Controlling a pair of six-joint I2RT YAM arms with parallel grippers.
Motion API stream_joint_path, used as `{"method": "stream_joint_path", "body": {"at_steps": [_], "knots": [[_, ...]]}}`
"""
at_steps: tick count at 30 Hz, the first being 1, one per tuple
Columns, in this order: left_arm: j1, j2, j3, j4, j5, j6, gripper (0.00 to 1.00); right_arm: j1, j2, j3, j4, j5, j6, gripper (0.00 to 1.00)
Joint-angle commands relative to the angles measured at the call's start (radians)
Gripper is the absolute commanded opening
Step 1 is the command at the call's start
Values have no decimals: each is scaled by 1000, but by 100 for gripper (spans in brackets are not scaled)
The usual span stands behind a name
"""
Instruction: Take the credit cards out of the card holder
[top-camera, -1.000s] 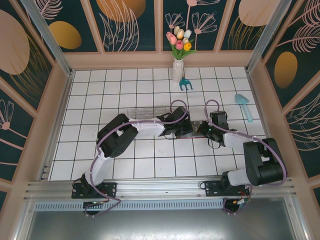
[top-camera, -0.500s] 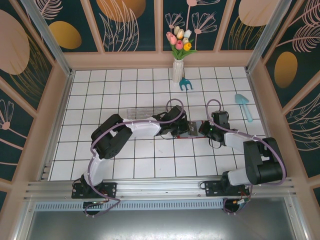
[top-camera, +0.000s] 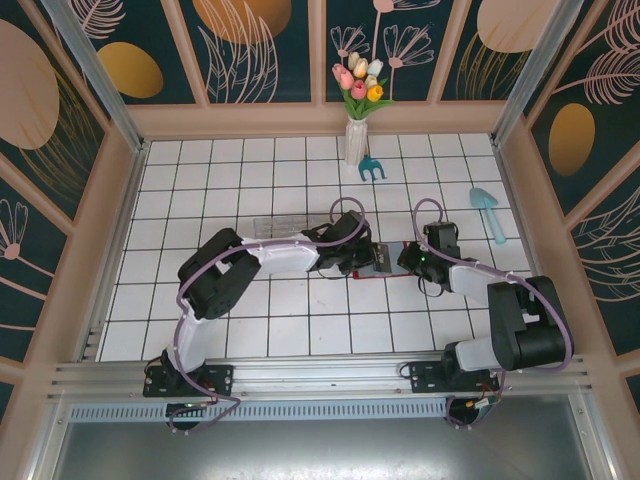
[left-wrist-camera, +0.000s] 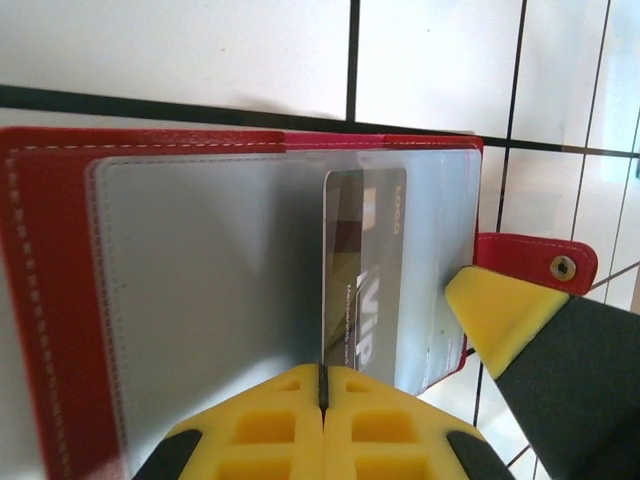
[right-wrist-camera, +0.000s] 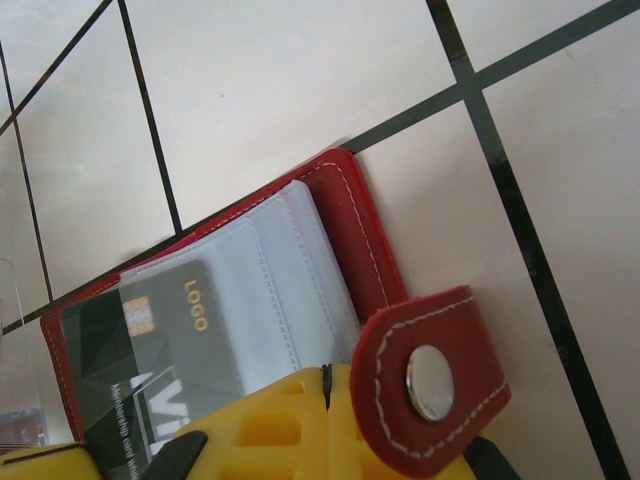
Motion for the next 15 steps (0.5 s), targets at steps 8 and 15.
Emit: {"method": "stream_joint_path", "body": {"at_steps": [8,15], "knots": [[10,-194,-42,-80,-59,72,0,-6,-25,-3,-10,-9,-10,0],[10,-269,9,-238,-147,259,0,1,-119,-8,-6,-25,-14,0]]}}
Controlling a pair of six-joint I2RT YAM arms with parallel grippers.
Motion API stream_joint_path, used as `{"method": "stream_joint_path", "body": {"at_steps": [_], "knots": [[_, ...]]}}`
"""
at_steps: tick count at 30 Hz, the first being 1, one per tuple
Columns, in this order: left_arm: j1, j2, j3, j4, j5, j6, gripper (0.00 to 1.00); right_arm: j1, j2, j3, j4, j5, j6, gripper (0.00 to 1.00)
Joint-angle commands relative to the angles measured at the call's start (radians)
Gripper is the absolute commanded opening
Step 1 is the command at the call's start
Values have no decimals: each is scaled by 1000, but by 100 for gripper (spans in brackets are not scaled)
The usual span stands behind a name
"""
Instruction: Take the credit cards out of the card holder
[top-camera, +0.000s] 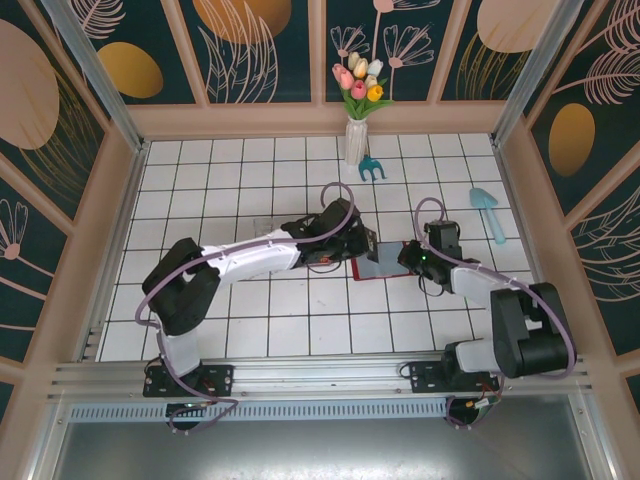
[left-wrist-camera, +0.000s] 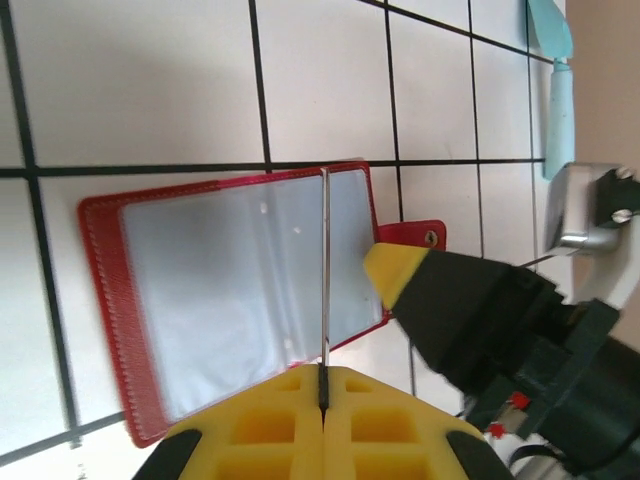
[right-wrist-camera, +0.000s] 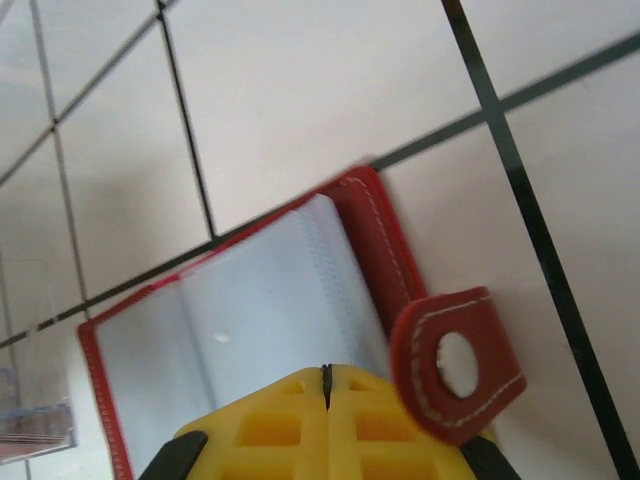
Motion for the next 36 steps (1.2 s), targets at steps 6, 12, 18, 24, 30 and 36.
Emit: {"method": "stream_joint_path", "body": {"at_steps": [6,12,18,24,30,36], "knots": [[10,-124,128,-377,-256,478,0,21,-228,-6,-20,2,-28,2],[9,-254,96,-469,-441,792,0,61,-401,-33,13,6,-45,60],[10,-409,-39,-393,-439,1185,0,74,-498,-39,20,-1,-39,81],[10,-547,-184,-348,-513,1468,0,80,-523,-41,13,5,-31,99],[10,-615,-267,-400,-480,1601,0,83,-537,-41,17,4,-29,99],[10,-628,-322,-480,-454,1660,0,82,-547,-45,17,4,-27,99]]}}
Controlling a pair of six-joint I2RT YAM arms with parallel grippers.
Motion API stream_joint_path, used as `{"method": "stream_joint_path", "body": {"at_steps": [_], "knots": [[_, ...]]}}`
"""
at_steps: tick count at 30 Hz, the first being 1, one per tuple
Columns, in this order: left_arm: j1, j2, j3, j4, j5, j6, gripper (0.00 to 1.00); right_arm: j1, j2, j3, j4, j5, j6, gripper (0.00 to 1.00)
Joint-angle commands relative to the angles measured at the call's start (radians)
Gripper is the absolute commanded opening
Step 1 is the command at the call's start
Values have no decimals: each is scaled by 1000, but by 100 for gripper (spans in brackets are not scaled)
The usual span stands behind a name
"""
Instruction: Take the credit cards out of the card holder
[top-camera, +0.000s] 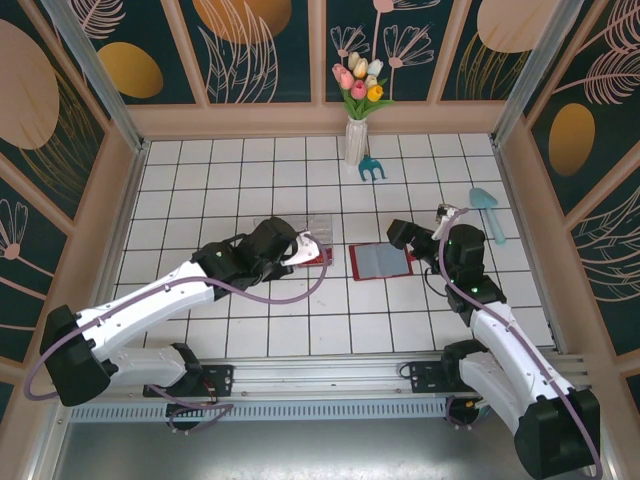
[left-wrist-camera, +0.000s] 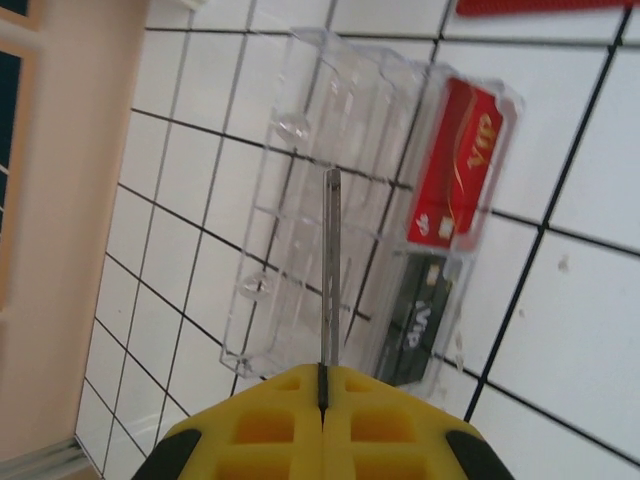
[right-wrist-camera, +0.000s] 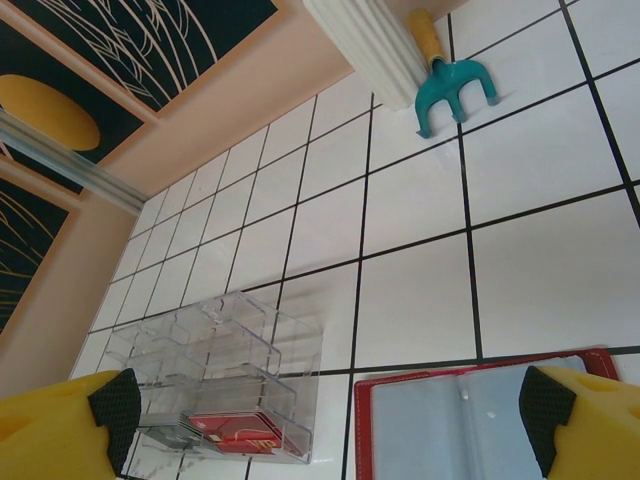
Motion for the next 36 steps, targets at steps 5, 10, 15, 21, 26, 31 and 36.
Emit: {"method": "stream_joint_path", "body": {"at_steps": [5,10,15,21,26,31,36], "knots": [[5,-17,-96,-34,-5,99,0,8,-24,-25,12,8,3,99],[5,-21,-182,10,-33,127,0,7,-21,-27,15,10,3,99],[6,-10,-228,111,-41,165,0,8,-17,-31,16,11,4,99],[20,24,-240,211,-17,204,0,8,-14,-35,11,19,4,99],[36,34,-264,260,-8,227,0,8,-2,-35,16,18,4,99],[53,53,-290,301,2,231,0,8,11,-32,14,16,3,99],[60,65,-300,314,10,228,0,8,11,-32,13,18,3,99]]}}
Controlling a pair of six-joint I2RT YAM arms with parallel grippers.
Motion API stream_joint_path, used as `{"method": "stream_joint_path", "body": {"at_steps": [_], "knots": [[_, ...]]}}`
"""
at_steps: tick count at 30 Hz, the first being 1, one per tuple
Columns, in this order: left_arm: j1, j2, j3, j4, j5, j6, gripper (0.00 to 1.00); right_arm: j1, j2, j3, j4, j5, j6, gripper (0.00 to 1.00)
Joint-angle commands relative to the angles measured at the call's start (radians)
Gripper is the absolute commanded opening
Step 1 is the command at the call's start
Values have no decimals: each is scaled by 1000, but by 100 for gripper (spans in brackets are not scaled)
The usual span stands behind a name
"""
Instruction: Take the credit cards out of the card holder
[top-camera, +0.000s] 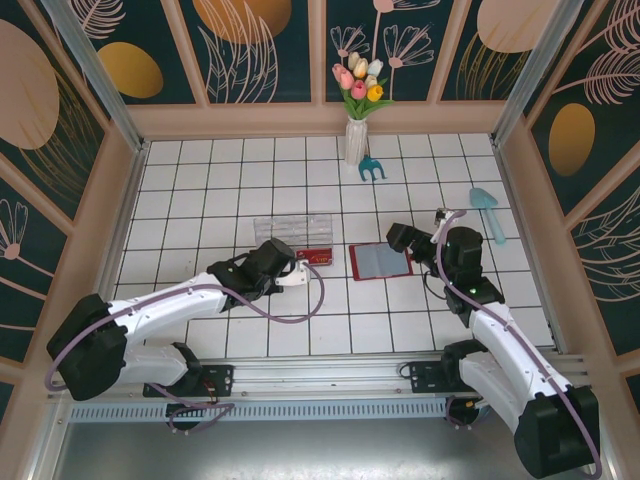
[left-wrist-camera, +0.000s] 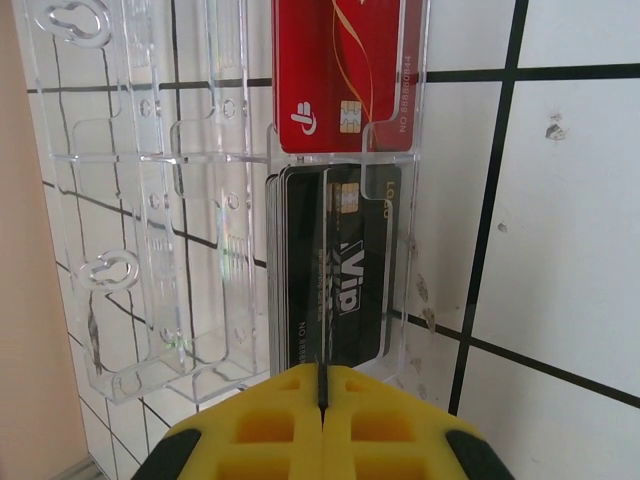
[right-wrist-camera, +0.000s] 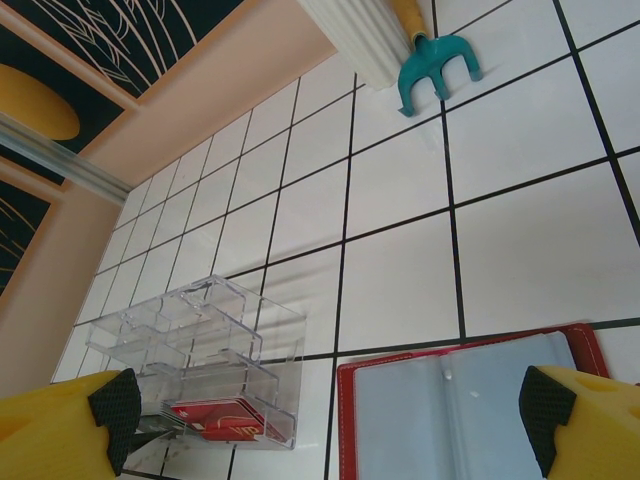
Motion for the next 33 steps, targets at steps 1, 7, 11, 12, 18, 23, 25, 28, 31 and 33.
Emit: {"method": "stream_joint_path", "body": {"at_steps": [1,7,11,12,18,23,25,28,31,33], "knots": [[11,10,-11,37,23,13,0,8,1,-6,13,12,2,99],[20,19,-34,61,24,14,0,8,0,-7,12,11,2,99],[26,35,-46,80,26,13,0,7,1,-7,11,10,2,99],[28,40,-49,86,26,13,0,8,1,-8,11,8,2,99],[37,66,-57,114,30,14,0,7,-4,-11,10,8,3,99],[37,86,-58,129,34,8,0,8,-5,-14,10,6,2,99],[39,87,-53,127,34,6,0,8,-6,-13,9,6,2,99],[44,85,-55,124,28,6,0,8,-7,-16,12,4,4,99],[50,83,-61,130,28,4,1,8,-7,-17,15,2,4,99],[54,81,-65,132,27,3,10,8,-7,-17,14,1,4,99]]}}
